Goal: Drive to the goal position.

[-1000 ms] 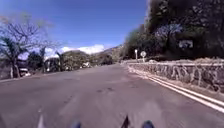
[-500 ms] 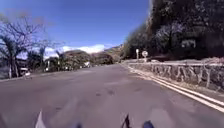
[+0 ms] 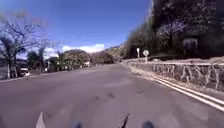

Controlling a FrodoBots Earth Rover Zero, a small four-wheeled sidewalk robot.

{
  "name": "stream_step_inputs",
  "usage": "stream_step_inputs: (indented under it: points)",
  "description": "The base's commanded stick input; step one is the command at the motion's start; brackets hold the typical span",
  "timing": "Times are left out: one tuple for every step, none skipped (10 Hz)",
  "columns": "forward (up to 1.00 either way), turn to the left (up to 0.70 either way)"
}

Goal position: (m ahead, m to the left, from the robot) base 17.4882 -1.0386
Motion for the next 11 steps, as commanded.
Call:
stream_step_inputs:
  points:
    - [0.5, -0.25]
    - [0.5, -0.25]
    - [0.5, -0.23]
    - [0.5, -0.19]
    - [0.5, -0.15]
    - [0.5, 0.0]
    - [0.5, 0.0]
    - [0.5, 0.0]
    - [0.5, 0.0]
    - [0.5, 0.0]
    - [0.85, 0.0]
